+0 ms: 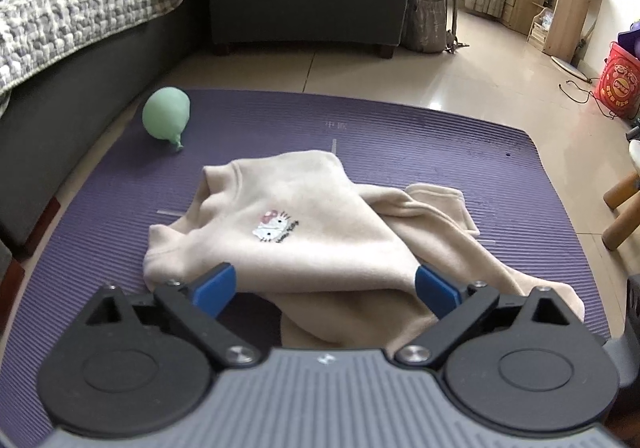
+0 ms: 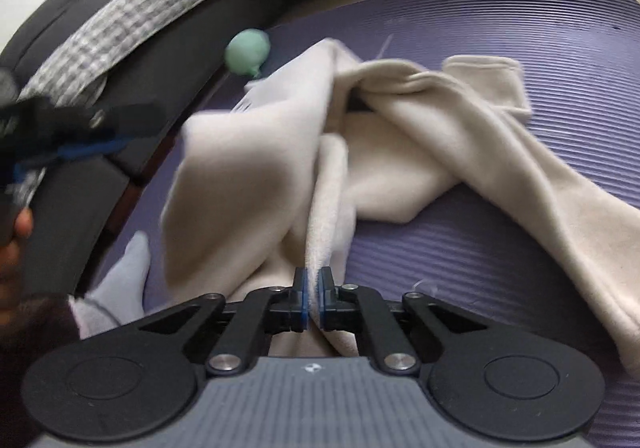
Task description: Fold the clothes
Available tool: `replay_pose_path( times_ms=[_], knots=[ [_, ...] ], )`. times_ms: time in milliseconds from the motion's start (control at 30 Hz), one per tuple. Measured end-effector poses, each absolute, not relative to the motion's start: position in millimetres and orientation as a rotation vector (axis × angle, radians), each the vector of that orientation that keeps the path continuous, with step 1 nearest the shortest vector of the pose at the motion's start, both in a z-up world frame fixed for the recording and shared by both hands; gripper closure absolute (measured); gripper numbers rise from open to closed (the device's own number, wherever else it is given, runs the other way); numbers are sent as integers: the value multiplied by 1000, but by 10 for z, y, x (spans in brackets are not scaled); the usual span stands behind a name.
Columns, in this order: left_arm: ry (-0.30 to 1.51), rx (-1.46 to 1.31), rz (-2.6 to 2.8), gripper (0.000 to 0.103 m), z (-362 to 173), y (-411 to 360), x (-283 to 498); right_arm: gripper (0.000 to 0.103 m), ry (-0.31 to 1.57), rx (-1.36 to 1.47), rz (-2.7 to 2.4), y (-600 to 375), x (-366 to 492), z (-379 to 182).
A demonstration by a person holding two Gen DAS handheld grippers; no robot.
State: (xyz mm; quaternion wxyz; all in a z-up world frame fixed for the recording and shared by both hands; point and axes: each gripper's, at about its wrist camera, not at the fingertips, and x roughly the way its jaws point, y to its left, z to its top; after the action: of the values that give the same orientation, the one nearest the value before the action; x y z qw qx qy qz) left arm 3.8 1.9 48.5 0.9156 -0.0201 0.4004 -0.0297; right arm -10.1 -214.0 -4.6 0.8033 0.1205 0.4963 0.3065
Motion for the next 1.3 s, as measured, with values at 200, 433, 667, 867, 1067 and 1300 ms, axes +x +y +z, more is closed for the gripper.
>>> replay_pose_path(
  times_ms=[200, 433, 667, 867, 1067, 1300],
  knots=[
    [770, 18, -94, 4, 521, -215, 69, 100, 1090, 197, 731, -1952, -191, -26],
    [794, 281, -49, 2, 313, -662, 526, 99, 1107, 206, 738, -1939, -166, -54],
    [1045, 232, 40, 16, -146, -691, 1091, 86, 1114, 263, 711, -2109, -75, -146],
    [1052, 226, 37, 44, -245, -592, 1032, 67, 1123, 329, 622, -2277, 36, -175],
    [1003, 217, -9, 79, -200, -557, 865, 56, 1091, 420, 548, -2438, 106, -166],
    [1032, 131, -102, 87, -121, -360, 568, 51, 1038, 533, 479, -2609, 170, -205]
  ],
)
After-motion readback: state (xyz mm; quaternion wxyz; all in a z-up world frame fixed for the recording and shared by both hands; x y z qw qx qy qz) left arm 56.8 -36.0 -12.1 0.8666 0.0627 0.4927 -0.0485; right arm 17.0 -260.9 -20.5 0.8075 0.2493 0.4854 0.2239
